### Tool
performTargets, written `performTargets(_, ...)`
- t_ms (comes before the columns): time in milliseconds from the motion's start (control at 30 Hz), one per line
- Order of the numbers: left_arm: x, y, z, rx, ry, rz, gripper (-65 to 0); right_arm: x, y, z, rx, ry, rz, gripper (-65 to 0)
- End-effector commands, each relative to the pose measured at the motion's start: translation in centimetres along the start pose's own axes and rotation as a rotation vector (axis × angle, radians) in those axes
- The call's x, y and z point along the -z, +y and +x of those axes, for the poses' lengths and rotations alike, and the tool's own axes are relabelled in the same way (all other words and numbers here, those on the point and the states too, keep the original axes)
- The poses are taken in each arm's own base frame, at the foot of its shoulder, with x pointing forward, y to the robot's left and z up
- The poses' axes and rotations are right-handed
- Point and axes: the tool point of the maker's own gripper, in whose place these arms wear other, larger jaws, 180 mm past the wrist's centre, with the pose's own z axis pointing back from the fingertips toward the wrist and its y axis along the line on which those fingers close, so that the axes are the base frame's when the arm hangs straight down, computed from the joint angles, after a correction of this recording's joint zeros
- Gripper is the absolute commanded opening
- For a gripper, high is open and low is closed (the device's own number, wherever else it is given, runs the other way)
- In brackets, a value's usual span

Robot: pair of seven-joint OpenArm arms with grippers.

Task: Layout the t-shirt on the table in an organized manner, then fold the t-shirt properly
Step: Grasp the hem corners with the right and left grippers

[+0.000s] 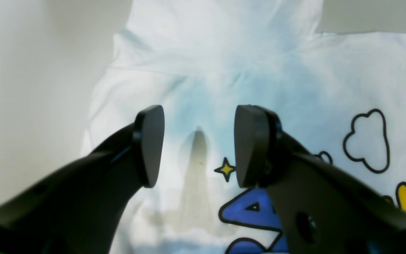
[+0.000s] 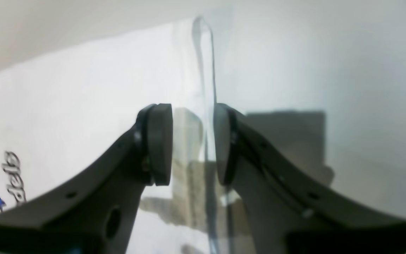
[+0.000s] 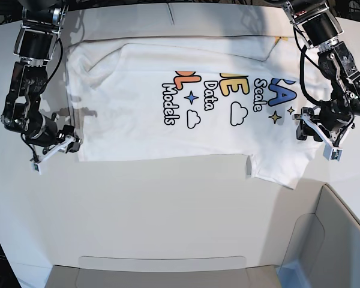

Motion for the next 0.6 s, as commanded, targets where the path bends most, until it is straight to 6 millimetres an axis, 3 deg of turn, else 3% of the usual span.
performTargets(0,-0.7,0.7,1.9,0.015,-0.056,0.019,-33.3,-1.3,0.9,3.3,-0.029,-0.103,0.022,-44.4)
performTargets(167,-0.7,0.8,1.8,0.016,-0.057,0.02,-33.3,-1.5,1.0,3.7,-0.027,-0.116,0.026,-44.4)
performTargets(433,-0.8,0.9,1.8,0.018,-0.059,0.024,-33.3,-0.1,-1.9,2.7,0.211,-0.108,0.095,-44.4)
performTargets(567,-0.8,0.9,1.8,0.017,-0.059,0.022,-33.3,0.7,-2.7,2.1,0.178,-0.086,0.105,-44.4)
